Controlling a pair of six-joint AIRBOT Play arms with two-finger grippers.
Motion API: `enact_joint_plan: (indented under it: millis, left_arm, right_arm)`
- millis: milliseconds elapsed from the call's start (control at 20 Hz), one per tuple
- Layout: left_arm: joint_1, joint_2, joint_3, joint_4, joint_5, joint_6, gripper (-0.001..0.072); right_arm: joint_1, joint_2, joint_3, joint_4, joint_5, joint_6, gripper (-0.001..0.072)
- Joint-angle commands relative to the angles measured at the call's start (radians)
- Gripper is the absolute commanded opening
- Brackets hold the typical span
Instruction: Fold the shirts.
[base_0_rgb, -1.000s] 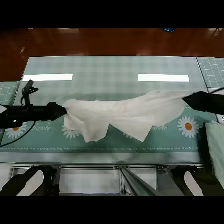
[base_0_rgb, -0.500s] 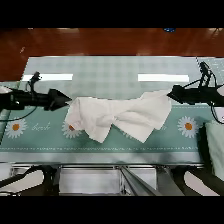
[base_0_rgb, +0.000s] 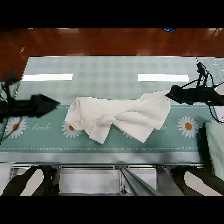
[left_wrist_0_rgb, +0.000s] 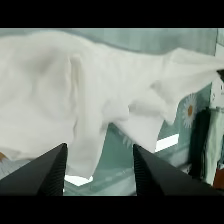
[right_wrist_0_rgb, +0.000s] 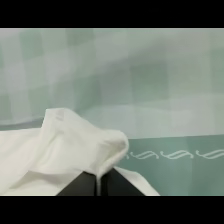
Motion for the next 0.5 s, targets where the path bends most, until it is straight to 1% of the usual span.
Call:
enact_joint_plan:
  millis: [0, 100, 250, 400, 450]
  left_arm:
    - [-0.097, 0.117, -0.247, 0.002, 0.052, -0.051, 0.0508]
    - [-0.159, 0.101, -0.323, -0.012, 0.099, -0.065, 0.0508]
    - [-0.246, 0.058, -0.348, -0.021, 0.146, -0.065, 0.0508]
    - [-0.352, -0.028, -0.348, -0.102, 0.270, -0.064, 0.0507]
    - [-0.403, -0.068, -0.348, -0.151, 0.313, -0.050, 0.0508]
  right_arm:
    - [0.000, -0.002, 0.001, 0.001, 0.002, -0.005, 0.0027]
    - [0.000, -0.002, 0.001, 0.001, 0.005, -0.005, 0.0027]
    - [0.000, -0.002, 0.001, 0.002, 0.006, -0.005, 0.0027]
    - [0.000, -0.002, 0.001, 0.002, 0.007, -0.005, 0.0027]
    - [0.000, -0.002, 0.001, 0.002, 0.008, -0.005, 0.0027]
